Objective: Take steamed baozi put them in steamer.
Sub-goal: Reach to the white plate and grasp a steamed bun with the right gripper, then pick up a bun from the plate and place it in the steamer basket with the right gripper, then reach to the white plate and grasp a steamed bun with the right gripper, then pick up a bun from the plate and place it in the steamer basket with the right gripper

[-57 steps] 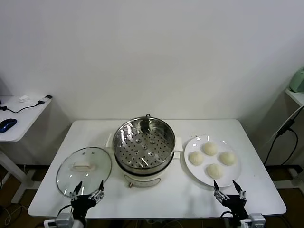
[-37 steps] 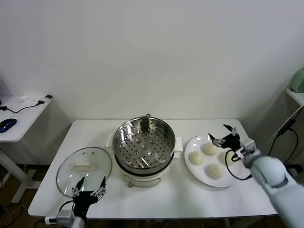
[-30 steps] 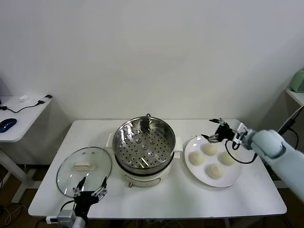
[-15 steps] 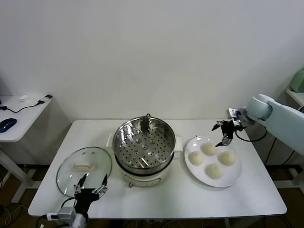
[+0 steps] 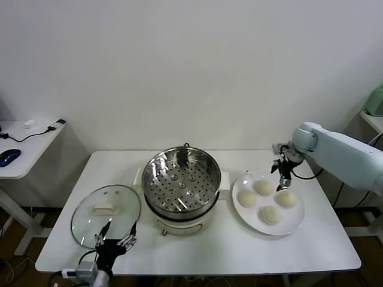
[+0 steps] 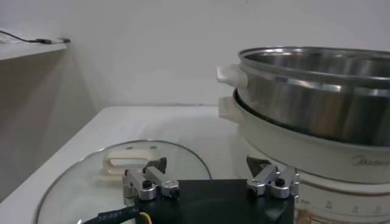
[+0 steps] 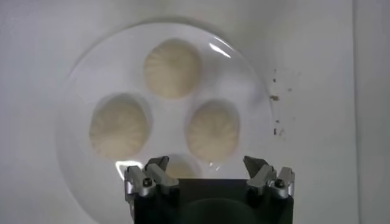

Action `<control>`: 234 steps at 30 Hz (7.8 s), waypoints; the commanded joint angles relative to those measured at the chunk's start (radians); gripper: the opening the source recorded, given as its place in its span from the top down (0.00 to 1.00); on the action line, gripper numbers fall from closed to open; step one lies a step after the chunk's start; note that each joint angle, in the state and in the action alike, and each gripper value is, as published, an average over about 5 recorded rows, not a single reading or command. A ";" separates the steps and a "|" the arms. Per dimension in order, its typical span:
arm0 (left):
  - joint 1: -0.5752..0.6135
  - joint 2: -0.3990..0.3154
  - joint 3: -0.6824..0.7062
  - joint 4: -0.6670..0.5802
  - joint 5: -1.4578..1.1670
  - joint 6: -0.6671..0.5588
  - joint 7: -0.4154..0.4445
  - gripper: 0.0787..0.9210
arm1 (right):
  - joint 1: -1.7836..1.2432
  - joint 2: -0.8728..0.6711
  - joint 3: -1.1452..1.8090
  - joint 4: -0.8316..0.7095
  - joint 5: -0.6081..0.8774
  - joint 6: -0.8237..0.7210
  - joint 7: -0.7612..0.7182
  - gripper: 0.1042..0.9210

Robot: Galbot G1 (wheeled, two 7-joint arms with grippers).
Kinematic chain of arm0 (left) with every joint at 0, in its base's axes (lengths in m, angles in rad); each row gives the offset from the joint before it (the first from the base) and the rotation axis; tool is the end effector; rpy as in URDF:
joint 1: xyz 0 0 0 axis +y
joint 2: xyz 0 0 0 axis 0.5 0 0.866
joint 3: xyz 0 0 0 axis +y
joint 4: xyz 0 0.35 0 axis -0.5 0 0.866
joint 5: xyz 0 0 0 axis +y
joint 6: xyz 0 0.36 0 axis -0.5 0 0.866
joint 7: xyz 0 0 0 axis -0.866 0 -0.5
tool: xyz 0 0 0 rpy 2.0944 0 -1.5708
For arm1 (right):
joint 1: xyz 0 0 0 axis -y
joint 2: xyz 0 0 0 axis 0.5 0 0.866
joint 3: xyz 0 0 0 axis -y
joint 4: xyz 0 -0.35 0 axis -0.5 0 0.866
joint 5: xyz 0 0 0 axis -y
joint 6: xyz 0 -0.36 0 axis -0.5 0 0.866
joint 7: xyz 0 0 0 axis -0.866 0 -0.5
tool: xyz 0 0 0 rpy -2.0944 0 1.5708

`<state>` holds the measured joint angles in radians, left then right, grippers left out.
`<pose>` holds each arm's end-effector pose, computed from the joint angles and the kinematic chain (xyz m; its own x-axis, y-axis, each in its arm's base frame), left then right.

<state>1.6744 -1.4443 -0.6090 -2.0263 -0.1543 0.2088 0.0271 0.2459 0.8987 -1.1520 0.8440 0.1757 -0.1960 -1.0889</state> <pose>0.1513 0.0515 -0.3401 -0.9311 0.0077 0.3648 0.0045 0.9999 -0.0096 0.5959 -0.1575 -0.1991 -0.1098 -0.0685 0.9916 -0.9923 0.0657 -0.1053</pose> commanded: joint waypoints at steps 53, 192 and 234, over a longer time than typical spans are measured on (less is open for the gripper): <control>0.023 0.006 0.035 -0.021 0.055 -0.020 -0.004 0.12 | 0.720 0.367 -0.374 0.563 0.232 0.453 -0.025 0.35; 0.073 -0.005 0.029 -0.076 0.087 -0.028 -0.006 0.12 | 0.868 0.097 -0.560 0.629 0.865 -0.214 0.261 0.31; 0.084 -0.018 0.047 -0.100 0.094 -0.023 -0.006 0.12 | 0.265 0.545 -0.345 0.376 0.746 -0.422 0.621 0.28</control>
<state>1.7584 -1.4623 -0.5615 -2.1265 -0.0603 0.1866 0.0212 0.5554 1.4221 -1.5074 1.2514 0.9364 -0.6081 -0.4886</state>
